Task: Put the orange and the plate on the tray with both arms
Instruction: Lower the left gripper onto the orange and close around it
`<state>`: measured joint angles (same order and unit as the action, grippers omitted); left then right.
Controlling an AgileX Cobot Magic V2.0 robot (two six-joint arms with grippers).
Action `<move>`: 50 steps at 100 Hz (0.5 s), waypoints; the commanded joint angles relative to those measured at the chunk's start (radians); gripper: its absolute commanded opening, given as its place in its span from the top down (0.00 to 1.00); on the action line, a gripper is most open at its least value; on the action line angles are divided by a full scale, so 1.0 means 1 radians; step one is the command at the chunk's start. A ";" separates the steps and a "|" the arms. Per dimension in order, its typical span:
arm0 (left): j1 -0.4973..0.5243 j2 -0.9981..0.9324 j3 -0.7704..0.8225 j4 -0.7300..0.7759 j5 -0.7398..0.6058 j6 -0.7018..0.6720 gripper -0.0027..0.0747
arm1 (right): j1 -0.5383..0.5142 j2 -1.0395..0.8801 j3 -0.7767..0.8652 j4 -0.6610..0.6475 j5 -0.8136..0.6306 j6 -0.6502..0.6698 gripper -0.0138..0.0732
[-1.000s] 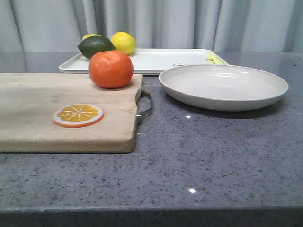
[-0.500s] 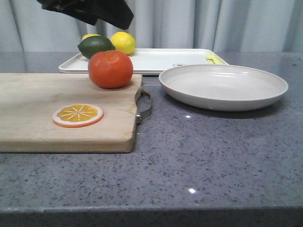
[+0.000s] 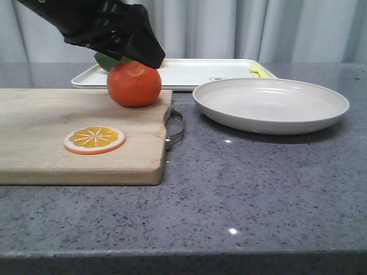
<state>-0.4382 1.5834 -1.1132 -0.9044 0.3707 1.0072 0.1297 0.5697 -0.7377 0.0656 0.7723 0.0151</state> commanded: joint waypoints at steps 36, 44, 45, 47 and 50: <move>-0.010 0.003 -0.038 -0.003 -0.052 -0.009 0.23 | -0.001 0.010 -0.035 -0.002 -0.064 0.002 0.25; -0.010 0.022 -0.036 -0.003 -0.039 -0.013 0.23 | -0.001 0.010 -0.035 -0.002 -0.064 0.002 0.25; -0.010 0.023 -0.036 -0.003 -0.039 -0.013 0.23 | -0.001 0.010 -0.035 -0.002 -0.064 0.002 0.25; -0.010 0.026 -0.036 -0.003 -0.037 -0.013 0.23 | -0.001 0.010 -0.035 -0.002 -0.064 0.002 0.25; -0.010 0.031 -0.036 -0.003 -0.035 -0.013 0.23 | -0.001 0.010 -0.035 -0.002 -0.064 0.002 0.25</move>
<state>-0.4382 1.6365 -1.1147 -0.8904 0.3516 1.0037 0.1297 0.5697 -0.7377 0.0656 0.7733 0.0151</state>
